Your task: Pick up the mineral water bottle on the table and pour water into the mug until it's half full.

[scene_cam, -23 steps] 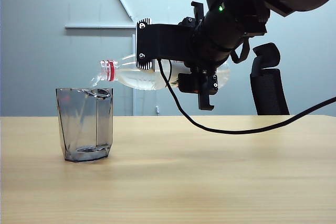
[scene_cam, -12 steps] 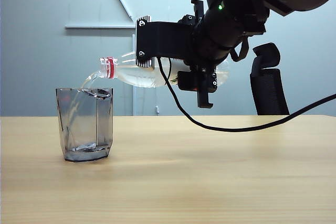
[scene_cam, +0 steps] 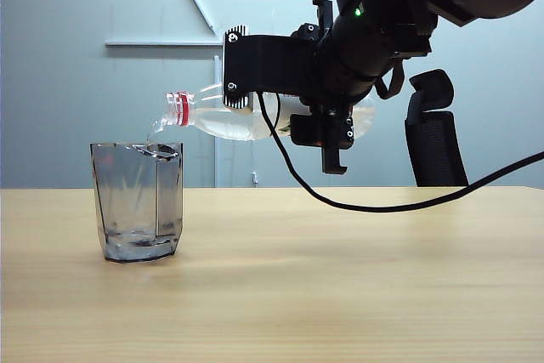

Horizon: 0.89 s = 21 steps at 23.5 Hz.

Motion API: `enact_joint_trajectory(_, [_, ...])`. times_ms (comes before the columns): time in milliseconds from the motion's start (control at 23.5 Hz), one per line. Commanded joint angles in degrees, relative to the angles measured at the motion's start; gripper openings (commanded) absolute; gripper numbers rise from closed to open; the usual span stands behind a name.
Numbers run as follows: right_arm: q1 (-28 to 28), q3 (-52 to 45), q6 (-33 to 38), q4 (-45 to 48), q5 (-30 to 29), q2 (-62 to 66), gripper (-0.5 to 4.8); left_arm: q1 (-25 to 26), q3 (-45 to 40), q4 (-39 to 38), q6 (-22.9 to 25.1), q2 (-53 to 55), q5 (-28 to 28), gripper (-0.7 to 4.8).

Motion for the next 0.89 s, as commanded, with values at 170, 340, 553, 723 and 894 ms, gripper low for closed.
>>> enact_joint_trajectory(170, [-0.33,0.63,0.22,3.08,0.09,-0.57,2.51,0.0,0.15,0.74,-0.17,0.09,0.24,-0.02])
enact_joint_trajectory(340, [-0.66,0.63,-0.35,3.08,0.09,-0.57,2.51,0.0,0.15,0.74,-0.17,0.09,0.24,-0.02])
enact_joint_trajectory(553, [-0.66,0.63,-1.27,3.19,0.09,-0.57,2.51,0.0,0.15,0.76,-0.17,0.09,0.24,-0.02])
enact_joint_trajectory(723, [-0.66,0.63,-1.29,3.23,0.09,-0.57,2.51,0.0,0.15,0.74,-0.17,0.09,0.24,-0.02])
enact_joint_trajectory(894, [-0.66,0.63,-1.44,3.3,0.09,-0.57,2.51,0.0,0.15,0.74,-0.17,0.09,0.24,-0.02])
